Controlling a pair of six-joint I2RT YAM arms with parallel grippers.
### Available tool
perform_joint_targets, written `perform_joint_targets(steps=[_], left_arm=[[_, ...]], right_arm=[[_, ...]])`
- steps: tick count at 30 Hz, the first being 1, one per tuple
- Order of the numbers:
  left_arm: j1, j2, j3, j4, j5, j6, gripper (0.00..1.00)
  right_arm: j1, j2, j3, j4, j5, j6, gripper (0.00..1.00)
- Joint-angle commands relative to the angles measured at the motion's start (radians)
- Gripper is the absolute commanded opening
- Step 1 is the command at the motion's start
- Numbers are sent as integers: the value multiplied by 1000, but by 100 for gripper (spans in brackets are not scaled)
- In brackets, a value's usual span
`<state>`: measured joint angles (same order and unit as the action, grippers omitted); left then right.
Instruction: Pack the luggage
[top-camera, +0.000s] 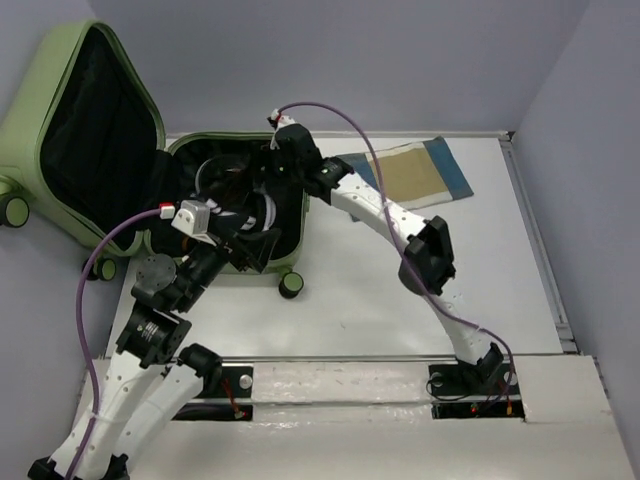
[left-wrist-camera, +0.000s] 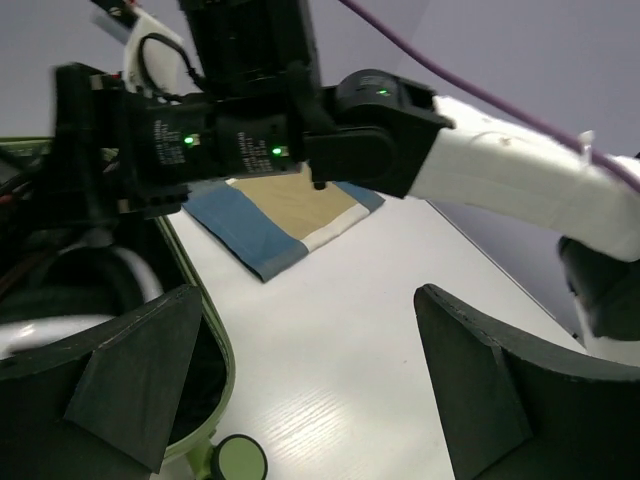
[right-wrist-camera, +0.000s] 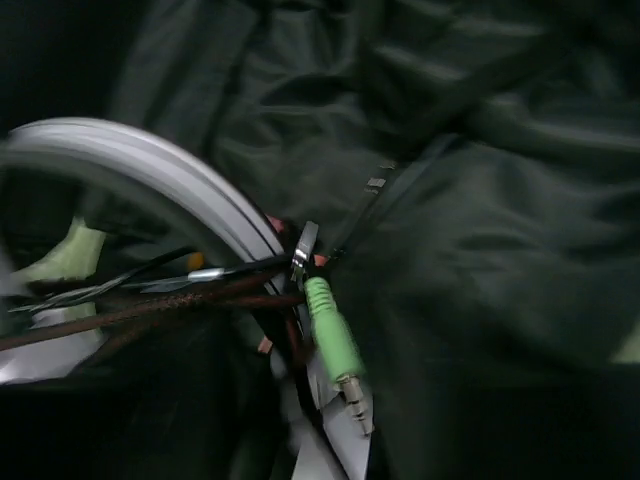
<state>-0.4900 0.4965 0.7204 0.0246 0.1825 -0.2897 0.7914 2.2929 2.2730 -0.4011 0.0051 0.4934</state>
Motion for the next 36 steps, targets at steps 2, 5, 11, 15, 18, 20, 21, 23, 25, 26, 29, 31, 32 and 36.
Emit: perform_joint_targets(steps=[2, 5, 11, 15, 18, 20, 21, 23, 25, 26, 29, 31, 32, 36], left_arm=[[10, 10, 44, 20, -26, 7, 99], [10, 13, 45, 18, -31, 4, 99], [13, 13, 40, 17, -52, -2, 99], [13, 20, 39, 23, -43, -8, 99], [13, 33, 36, 28, -34, -12, 99], [13, 45, 36, 28, -28, -12, 99], [13, 48, 36, 28, -25, -11, 99], [14, 59, 36, 29, -21, -11, 96], [19, 66, 36, 29, -20, -9, 95], [22, 70, 34, 29, -21, -9, 94], [33, 83, 36, 31, -15, -9, 94], [44, 93, 36, 31, -11, -9, 94], [47, 96, 36, 31, -9, -11, 94], [62, 100, 36, 32, -6, -11, 94]], right_arm=[[-24, 62, 254, -22, -48, -10, 96], [-98, -100, 64, 1, -16, -35, 96], [-420, -499, -628, 133, 123, -4, 74], [-677, -588, -909, 185, 93, 77, 50], [-829, -595, -1015, 238, 47, 97, 58], [-879, -561, -1021, 249, 27, 102, 72], [-896, -544, -1012, 249, 23, 100, 74], [-931, -483, -994, 249, 9, 106, 76], [-951, -413, -959, 249, -34, 123, 76], [-962, -388, -945, 249, -45, 131, 76], [-962, -317, -885, 249, -80, 160, 70], [-962, -259, -859, 249, -120, 194, 65], [-962, -242, -842, 251, -137, 209, 62], [-962, -167, -811, 252, -157, 238, 37]])
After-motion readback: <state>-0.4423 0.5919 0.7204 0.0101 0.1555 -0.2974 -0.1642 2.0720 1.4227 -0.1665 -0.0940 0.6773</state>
